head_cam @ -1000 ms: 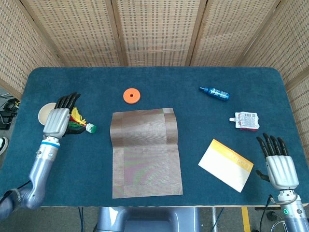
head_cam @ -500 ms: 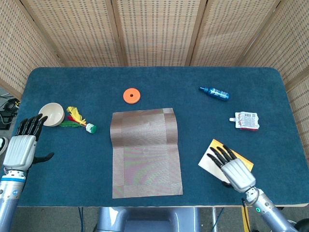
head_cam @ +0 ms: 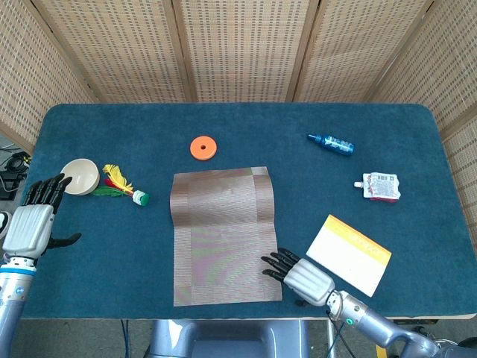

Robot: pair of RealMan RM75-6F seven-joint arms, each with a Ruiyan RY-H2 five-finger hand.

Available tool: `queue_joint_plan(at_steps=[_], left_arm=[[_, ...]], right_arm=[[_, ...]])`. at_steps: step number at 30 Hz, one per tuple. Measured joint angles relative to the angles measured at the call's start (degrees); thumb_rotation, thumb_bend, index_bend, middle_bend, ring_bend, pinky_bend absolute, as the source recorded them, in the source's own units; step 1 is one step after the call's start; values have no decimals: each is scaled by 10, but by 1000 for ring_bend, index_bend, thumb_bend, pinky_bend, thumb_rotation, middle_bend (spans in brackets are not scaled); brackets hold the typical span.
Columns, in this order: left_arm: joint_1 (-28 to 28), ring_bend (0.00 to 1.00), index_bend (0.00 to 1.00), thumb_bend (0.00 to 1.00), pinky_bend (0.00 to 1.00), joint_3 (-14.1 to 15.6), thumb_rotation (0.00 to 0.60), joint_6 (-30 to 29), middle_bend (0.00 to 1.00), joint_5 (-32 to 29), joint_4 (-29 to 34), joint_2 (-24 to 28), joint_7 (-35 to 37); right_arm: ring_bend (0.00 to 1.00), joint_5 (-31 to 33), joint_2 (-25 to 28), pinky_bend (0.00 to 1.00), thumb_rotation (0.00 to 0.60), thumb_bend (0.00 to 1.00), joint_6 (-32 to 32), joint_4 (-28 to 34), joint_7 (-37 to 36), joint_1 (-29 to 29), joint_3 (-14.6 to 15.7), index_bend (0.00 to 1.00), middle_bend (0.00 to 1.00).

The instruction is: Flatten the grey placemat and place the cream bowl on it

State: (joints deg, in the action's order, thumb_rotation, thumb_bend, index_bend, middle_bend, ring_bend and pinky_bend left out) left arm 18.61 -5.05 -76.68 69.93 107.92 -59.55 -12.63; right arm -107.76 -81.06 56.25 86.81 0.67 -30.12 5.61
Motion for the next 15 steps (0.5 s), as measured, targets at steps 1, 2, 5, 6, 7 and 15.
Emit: queue_joint_plan(at_steps=[1, 2, 5, 6, 7, 15], left_arm=[[0, 0, 0, 0, 0, -1, 600, 2, 0, 0, 0, 1, 4], [0, 0, 0, 0, 0, -2, 600, 5, 0, 1, -1, 3, 8], [-1, 0, 0, 0, 0, -3, 600, 10, 0, 2, -2, 7, 16], [-1, 0, 0, 0, 0, -4, 600, 11, 0, 2, -2, 8, 18], [-2, 0, 0, 0, 0, -4, 600, 11, 0, 2, -3, 9, 19], [-5, 0, 0, 0, 0, -7, 600, 17, 0, 7, -2, 14, 28]], right_arm=[[0, 5, -9, 0, 600, 0, -7, -2, 5, -4, 0, 201, 0], [0, 9, -14, 0, 600, 0, -11, -4, 9, -6, 0, 203, 0], [0, 19, -28, 0, 600, 0, -18, -8, 17, -11, 0, 204, 0], [0, 21, -31, 0, 600, 0, -19, -10, 20, -12, 0, 204, 0], [0, 22, -36, 0, 600, 0, -21, -13, 24, -14, 0, 204, 0], [0, 38, -60, 0, 600, 0, -29, -31, 40, -24, 1, 206, 0]])
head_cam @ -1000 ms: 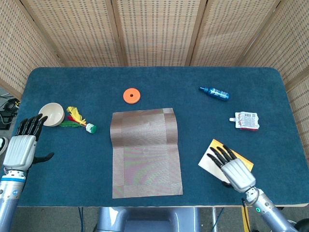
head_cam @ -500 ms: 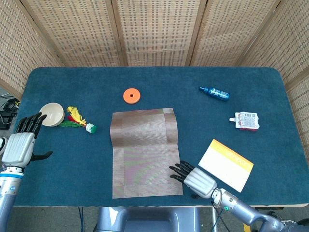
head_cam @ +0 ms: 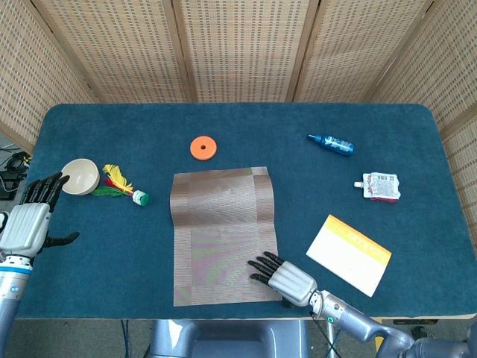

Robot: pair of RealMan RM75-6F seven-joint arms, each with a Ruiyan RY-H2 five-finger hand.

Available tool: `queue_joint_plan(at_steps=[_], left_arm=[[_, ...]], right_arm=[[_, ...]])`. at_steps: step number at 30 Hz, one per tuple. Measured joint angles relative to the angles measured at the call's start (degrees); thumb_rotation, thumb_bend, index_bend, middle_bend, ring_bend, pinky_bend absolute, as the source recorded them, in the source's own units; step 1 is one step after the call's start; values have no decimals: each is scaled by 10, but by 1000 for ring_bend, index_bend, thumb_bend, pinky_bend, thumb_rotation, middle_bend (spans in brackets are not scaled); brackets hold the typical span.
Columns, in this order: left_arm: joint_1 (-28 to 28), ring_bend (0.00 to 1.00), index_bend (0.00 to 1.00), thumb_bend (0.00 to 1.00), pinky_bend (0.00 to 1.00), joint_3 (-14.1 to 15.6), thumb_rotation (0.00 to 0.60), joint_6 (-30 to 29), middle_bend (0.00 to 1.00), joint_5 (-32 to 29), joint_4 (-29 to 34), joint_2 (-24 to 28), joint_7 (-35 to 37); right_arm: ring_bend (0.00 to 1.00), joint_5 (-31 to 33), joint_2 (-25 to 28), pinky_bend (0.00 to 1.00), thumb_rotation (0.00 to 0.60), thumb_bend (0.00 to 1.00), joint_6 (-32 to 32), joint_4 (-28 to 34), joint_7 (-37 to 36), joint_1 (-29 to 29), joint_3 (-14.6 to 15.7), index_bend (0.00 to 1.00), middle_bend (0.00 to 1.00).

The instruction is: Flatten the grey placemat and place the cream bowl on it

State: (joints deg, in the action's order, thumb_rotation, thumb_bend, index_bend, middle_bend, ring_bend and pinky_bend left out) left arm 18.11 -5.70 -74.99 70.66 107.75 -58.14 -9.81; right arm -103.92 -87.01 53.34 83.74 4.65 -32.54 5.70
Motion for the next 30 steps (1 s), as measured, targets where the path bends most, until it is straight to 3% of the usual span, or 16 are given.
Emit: queue_joint_plan(at_steps=[5, 13, 20, 22, 27, 30], left_arm=[[-1, 0, 0, 0, 0, -1, 600, 4, 0, 2, -2, 0, 2], [-1, 0, 0, 0, 0, -2, 600, 8, 0, 5, -3, 0, 3], [-2, 0, 0, 0, 0, -2, 600, 12, 0, 10, -3, 1, 6], [-2, 0, 0, 0, 0, -2, 600, 12, 0, 11, -3, 1, 6], [-3, 0, 0, 0, 0, -2, 600, 13, 0, 14, -2, 1, 6], [-3, 0, 0, 0, 0, -2, 600, 16, 0, 15, -2, 2, 10]], right_arm=[[0, 7, -8, 0, 600, 18, -1, -12, 7, -9, -1, 214, 0], [0, 10, -14, 0, 600, 321, 20, -18, -4, -16, -6, 227, 0], [0, 15, -13, 0, 600, 470, 27, -20, -11, -21, -2, 261, 0], [0, 15, -13, 0, 600, 506, 29, -19, -12, -21, 0, 303, 0], [0, 8, -13, 0, 600, 623, 40, -20, -19, -22, 6, 545, 0], [0, 4, -16, 0, 600, 698, 48, -23, -27, -22, 11, 640, 0]])
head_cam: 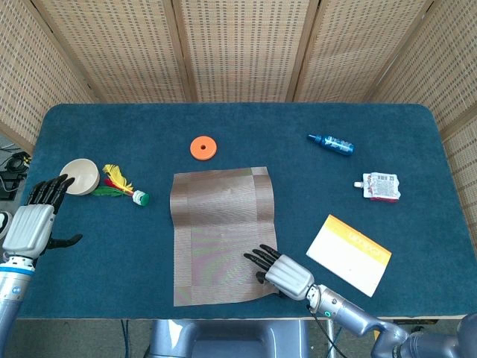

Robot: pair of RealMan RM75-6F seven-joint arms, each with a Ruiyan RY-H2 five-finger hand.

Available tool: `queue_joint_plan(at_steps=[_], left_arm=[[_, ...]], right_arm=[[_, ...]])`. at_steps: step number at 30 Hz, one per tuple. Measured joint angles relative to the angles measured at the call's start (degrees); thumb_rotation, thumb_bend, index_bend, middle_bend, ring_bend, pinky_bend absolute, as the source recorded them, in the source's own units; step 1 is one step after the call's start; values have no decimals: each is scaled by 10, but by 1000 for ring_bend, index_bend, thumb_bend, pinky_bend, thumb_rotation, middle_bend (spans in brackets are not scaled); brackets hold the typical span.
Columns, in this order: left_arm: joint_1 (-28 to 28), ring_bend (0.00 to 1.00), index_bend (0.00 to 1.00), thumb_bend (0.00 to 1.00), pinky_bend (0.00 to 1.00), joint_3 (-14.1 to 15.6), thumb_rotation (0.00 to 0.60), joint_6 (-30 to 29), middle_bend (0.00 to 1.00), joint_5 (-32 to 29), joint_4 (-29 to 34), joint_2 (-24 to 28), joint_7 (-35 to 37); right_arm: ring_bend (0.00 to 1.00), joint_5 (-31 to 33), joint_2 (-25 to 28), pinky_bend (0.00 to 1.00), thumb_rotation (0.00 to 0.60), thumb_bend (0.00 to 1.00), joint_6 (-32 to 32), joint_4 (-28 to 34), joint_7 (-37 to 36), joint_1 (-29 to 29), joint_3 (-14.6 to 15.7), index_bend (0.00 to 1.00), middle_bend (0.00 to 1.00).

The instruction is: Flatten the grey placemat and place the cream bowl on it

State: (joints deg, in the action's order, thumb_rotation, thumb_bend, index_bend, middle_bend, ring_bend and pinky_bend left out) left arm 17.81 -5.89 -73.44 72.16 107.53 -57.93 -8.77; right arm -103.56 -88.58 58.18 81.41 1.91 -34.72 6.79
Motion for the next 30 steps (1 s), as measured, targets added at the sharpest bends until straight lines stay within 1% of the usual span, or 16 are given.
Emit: queue_joint_plan(at_steps=[3, 5, 9, 12, 15, 18, 22, 25, 30], left_arm=[[-1, 0, 0, 0, 0, -1, 600, 0, 0, 1, -1, 2, 5], [-2, 0, 0, 0, 0, -1, 600, 0, 0, 3, -1, 3, 8], [-1, 0, 0, 0, 0, -1, 600, 3, 0, 5, -3, 3, 8], [0, 0, 0, 0, 0, -1, 600, 5, 0, 6, -6, 1, 3], [1, 0, 0, 0, 0, -1, 600, 7, 0, 4, -7, -1, 0], [1, 0, 0, 0, 0, 0, 600, 7, 0, 5, -6, -3, -6], [1, 0, 0, 0, 0, 1, 600, 6, 0, 5, -3, -6, -14], [1, 0, 0, 0, 0, 1, 600, 7, 0, 3, -2, -8, -21], [2, 0, 0, 0, 0, 1, 600, 8, 0, -2, -1, -12, -29]], right_arm=[[0, -4, -3, 0, 600, 754, 6, -4, -9, -1, 5, 703, 0], [0, -9, -4, 0, 600, 763, 11, -6, -12, -1, 9, 731, 0], [0, -25, 0, 0, 600, 763, 25, -5, -17, -1, 21, 739, 0], [0, -42, 14, 0, 600, 764, 39, 1, -21, -1, 34, 750, 0], [0, -63, 37, 0, 600, 758, 54, 7, -21, 0, 51, 763, 2], [0, -87, 73, 0, 600, 742, 71, 11, -14, 0, 70, 767, 13], [0, -113, 137, 0, 600, 713, 95, 9, 9, 2, 90, 769, 24], [0, -120, 177, 0, 600, 684, 102, -5, 34, 1, 94, 769, 34], [0, -127, 196, 0, 600, 647, 103, -64, 67, -9, 84, 768, 61]])
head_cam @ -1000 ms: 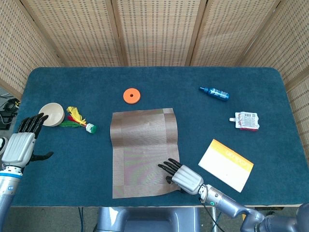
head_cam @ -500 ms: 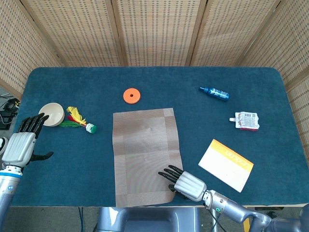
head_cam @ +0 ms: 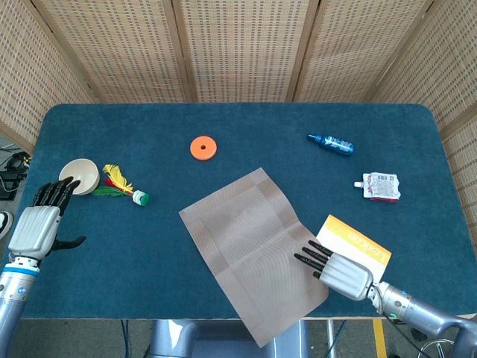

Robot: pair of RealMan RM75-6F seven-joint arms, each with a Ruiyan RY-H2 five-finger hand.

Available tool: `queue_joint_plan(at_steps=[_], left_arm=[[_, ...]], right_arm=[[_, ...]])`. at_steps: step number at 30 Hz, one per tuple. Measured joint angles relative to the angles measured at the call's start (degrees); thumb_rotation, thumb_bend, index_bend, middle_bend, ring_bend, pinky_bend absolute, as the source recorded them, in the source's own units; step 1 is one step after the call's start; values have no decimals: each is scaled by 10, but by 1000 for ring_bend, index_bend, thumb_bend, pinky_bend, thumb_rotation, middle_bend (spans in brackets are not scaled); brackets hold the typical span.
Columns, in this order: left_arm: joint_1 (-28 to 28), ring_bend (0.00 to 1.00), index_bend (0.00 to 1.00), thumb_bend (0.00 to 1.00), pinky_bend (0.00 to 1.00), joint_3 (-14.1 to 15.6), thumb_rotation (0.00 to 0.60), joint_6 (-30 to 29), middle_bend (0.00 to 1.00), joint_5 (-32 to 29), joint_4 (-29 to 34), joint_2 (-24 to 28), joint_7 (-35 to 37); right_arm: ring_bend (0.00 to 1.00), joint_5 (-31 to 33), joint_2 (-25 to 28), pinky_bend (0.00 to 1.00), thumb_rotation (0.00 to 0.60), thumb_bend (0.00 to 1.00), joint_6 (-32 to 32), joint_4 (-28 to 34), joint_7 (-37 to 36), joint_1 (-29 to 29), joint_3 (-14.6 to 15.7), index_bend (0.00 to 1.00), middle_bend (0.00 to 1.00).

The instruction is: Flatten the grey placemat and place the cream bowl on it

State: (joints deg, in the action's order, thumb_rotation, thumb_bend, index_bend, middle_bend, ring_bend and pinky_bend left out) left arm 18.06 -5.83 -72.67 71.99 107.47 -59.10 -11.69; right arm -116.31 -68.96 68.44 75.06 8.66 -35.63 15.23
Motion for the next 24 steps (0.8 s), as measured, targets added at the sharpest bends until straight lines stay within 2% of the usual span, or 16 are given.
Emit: queue_joint_plan(at_steps=[9, 13, 24], left_arm=[[4, 0, 0, 0, 0, -5, 600, 8, 0, -15, -6, -2, -1], [7, 0, 0, 0, 0, -7, 600, 14, 0, -22, -9, -4, -4], [12, 0, 0, 0, 0, -13, 600, 20, 0, -38, -16, -4, -4]], right_arm=[[0, -14, -20, 0, 600, 569, -18, -153, 24, -54, -38, 770, 58], [0, -35, -54, 0, 600, 537, -18, -234, 31, -91, -48, 771, 44], [0, -47, -170, 0, 600, 479, -27, -396, 4, -160, -58, 762, 26]])
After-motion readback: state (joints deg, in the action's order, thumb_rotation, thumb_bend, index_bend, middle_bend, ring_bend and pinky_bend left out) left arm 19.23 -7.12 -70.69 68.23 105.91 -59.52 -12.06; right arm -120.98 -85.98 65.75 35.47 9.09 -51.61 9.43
